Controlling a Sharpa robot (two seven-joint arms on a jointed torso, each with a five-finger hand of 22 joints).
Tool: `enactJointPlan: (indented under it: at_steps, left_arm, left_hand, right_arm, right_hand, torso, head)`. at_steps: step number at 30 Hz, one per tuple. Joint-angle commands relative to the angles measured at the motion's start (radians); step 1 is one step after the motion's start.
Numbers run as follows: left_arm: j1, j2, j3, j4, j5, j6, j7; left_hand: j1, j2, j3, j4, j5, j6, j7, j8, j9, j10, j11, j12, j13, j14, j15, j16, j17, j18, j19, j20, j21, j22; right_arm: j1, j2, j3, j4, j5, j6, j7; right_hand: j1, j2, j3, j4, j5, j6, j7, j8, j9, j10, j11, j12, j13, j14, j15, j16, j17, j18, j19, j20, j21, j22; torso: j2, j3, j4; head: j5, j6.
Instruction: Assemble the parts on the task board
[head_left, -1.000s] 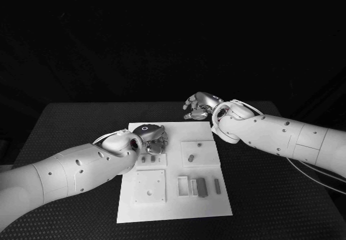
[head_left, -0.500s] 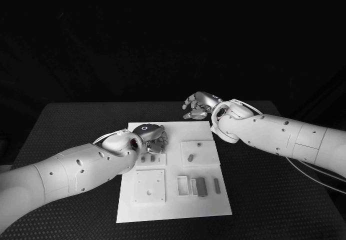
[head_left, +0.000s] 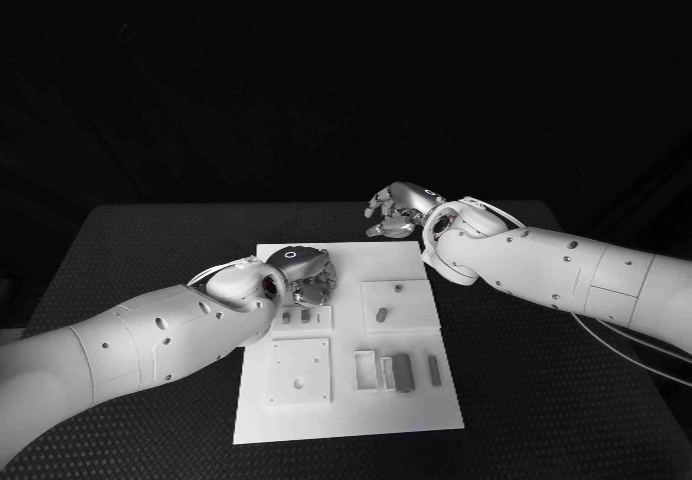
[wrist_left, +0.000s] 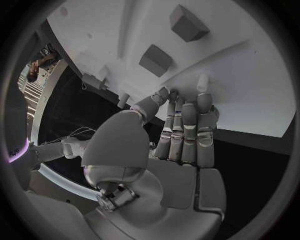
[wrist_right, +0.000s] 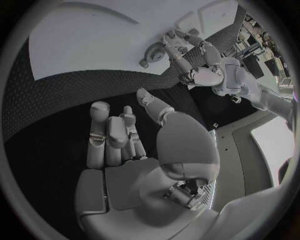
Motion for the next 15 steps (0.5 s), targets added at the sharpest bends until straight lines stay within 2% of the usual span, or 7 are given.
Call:
enactJointPlan:
  at_steps: [1,15]
  left_arm:
    - [-0.012,0.001,-0.007,-0.005,-0.019,0.06,-0.022]
    - [-0.012,-0.005,-0.007,-0.003,-0.037,0.085,-0.034]
  left_hand:
    - [0.007,0.004,0.006,0.0,0.0,0.006,0.0,0.006,-0.002,0.007,-0.001,-0.003,0.0,0.008,-0.002,0.005,0.001,0.073,0.011,-0.001,0.003,0.018]
    - [0.013,0.008,0.008,0.0,0.0,0.012,-0.002,0.013,-0.009,0.019,-0.006,-0.002,0.005,0.026,-0.008,0.016,0.003,0.075,0.03,-0.007,0.013,0.021]
  right_arm:
    - [0.0,0.001,0.0,0.001,0.0,0.008,0.01]
    - [0.0,0.001,0.0,0.0,0.001,0.008,0.01]
  right_hand:
    - [-0.012,0.001,-0.002,0.006,0.003,-0.008,0.014,-0.006,-0.001,-0.005,0.002,0.004,-0.001,-0.004,0.002,-0.007,0.001,0.031,0.0,-0.004,-0.005,0.018]
    - [-0.013,0.002,-0.002,0.007,0.003,-0.008,0.014,-0.006,-0.001,-0.005,0.002,0.005,-0.001,-0.004,0.002,-0.007,0.001,0.031,0.0,-0.004,-0.005,0.018]
  torso:
    - [0.0,-0.0005,-0.0002]
    - [0.0,-0.0008,0.0001]
  head:
    - [0.0,-0.001]
    - [-0.002,-0.004]
